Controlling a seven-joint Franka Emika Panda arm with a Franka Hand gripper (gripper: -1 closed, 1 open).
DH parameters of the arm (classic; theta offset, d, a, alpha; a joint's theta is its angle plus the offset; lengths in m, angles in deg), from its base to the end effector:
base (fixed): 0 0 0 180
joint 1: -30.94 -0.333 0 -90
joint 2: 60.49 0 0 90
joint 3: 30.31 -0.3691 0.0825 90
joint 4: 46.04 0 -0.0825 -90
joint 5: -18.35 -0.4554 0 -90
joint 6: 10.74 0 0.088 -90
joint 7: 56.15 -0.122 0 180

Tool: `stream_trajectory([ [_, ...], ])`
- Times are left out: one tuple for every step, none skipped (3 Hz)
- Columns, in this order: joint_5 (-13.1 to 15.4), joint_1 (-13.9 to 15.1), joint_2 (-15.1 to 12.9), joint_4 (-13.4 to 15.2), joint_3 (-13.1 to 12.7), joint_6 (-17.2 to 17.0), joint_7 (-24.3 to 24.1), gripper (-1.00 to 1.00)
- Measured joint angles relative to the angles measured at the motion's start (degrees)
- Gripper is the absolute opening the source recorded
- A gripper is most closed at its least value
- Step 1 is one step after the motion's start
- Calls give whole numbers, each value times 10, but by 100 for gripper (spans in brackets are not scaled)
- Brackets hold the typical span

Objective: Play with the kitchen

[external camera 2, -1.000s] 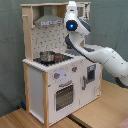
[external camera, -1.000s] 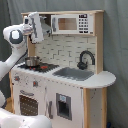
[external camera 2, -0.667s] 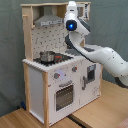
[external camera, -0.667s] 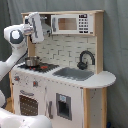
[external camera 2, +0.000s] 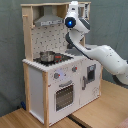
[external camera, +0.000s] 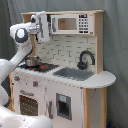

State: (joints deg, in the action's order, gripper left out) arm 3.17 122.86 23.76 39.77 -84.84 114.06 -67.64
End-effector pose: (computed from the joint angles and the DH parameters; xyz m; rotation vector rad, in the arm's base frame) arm 0.5712 0.3876 0.7573 1.5776 -0.1815 1.2445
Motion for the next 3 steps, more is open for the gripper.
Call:
stream_trajectory([
  [1, 0, 0, 5, 21, -52, 13, -100],
  [7, -30, 1, 53, 24, -52, 35, -100],
  [19, -69, 3, 100, 24, -50, 42, -100],
])
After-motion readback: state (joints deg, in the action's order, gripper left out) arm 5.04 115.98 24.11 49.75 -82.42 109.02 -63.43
